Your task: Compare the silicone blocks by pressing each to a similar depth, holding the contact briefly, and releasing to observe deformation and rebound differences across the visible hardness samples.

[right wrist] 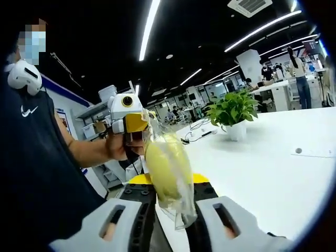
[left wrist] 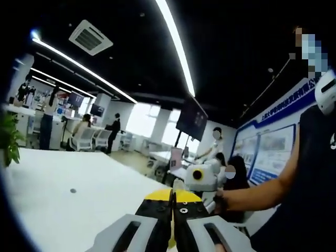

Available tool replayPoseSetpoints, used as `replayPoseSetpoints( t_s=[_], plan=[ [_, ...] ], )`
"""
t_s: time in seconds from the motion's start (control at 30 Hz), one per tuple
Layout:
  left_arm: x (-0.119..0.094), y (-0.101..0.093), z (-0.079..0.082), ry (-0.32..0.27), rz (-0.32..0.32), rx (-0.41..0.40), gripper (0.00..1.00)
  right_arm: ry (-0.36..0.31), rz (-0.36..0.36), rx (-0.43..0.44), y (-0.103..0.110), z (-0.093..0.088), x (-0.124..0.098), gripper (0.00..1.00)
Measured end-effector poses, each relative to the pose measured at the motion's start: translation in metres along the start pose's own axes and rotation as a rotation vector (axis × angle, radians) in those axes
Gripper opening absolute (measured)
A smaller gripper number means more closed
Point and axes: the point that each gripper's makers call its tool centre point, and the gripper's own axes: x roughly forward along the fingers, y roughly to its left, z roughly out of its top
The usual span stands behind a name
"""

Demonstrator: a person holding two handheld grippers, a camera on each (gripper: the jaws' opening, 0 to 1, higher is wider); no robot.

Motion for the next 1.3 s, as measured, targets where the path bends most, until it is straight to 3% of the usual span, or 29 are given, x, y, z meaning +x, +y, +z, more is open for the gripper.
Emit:
replayPoseSetpoints(
  t_s=[0.17, 0.23, 0.37, 0.5, 0.77, 0.93, 1.3],
  plan=[
    [0.0, -0.008, 0.006, -0.008, -0.027, 0.008, 0.0, -0.064, -0.018, -0.037, 0.001, 0.006, 0.001, 0.2],
    [0.002, -0.011, 0.005, 0.002, -0.036, 0.007, 0.0, -0.079, -0.014, -0.038, 0.003, 0.008, 0.002, 0.28],
    [0.003, -0.013, 0.005, 0.005, -0.048, -0.004, 0.0, -0.101, -0.065, -0.062, -0.006, 0.01, 0.004, 0.59],
    [0.005, -0.013, 0.004, 0.009, -0.047, -0.004, 0.0, -0.121, -0.142, -0.072, -0.019, 0.011, 0.002, 0.97],
    [0.005, -0.002, 0.008, -0.008, -0.028, -0.017, 0.0, -0.102, -0.254, -0.114, -0.037, 0.008, -0.018, 0.96],
    [0.006, 0.008, 0.002, -0.011, -0.007, -0.037, 0.0, -0.114, -0.323, -0.131, -0.048, 0.007, -0.036, 0.96],
    [0.012, 0.034, -0.037, 0.007, 0.039, -0.151, 0.0, -0.077, -0.418, -0.099, -0.059, -0.025, -0.07, 0.96]
  ],
)
